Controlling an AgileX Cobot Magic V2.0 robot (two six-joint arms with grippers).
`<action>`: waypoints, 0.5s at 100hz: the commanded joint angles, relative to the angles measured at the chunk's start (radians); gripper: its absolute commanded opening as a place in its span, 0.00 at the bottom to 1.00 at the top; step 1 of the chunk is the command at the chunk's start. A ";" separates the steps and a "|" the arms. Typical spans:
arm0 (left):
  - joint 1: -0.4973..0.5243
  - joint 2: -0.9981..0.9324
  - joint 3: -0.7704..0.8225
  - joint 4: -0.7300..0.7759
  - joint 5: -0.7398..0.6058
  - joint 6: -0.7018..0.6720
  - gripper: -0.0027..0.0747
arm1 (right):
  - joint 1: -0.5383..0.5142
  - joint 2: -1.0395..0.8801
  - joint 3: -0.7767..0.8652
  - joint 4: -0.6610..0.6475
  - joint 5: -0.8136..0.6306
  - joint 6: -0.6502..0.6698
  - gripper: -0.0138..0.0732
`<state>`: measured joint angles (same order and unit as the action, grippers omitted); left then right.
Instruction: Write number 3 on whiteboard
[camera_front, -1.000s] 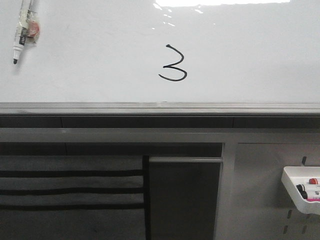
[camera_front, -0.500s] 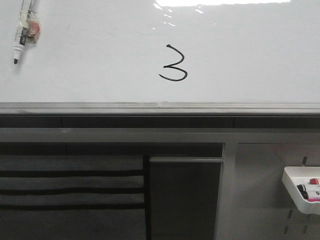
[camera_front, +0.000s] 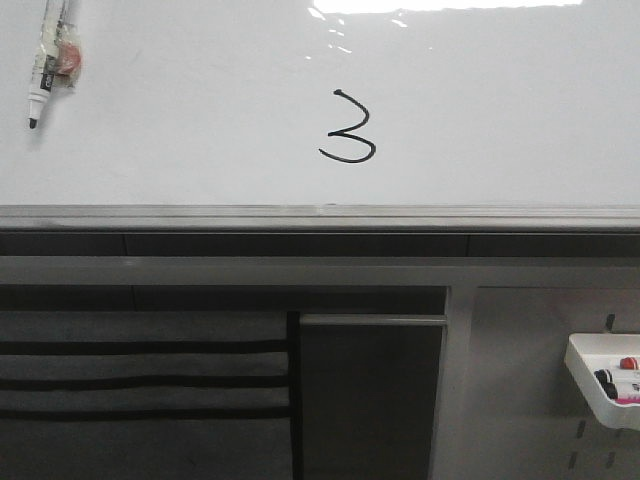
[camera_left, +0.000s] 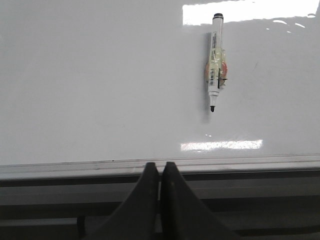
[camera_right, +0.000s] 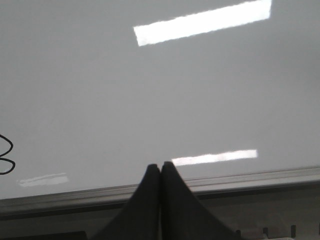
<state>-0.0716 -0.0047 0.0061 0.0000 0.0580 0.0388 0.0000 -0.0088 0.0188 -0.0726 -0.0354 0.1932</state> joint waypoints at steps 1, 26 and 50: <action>0.004 -0.032 0.003 0.000 -0.073 -0.010 0.01 | 0.001 -0.022 0.019 -0.013 -0.062 0.001 0.08; 0.004 -0.032 0.003 0.000 -0.073 -0.010 0.01 | 0.001 -0.022 0.019 -0.011 -0.066 0.001 0.08; 0.004 -0.032 0.003 0.000 -0.073 -0.010 0.01 | 0.001 -0.022 0.019 -0.011 -0.066 0.001 0.08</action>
<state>-0.0716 -0.0047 0.0061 0.0000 0.0580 0.0388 0.0023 -0.0088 0.0188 -0.0726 -0.0283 0.1939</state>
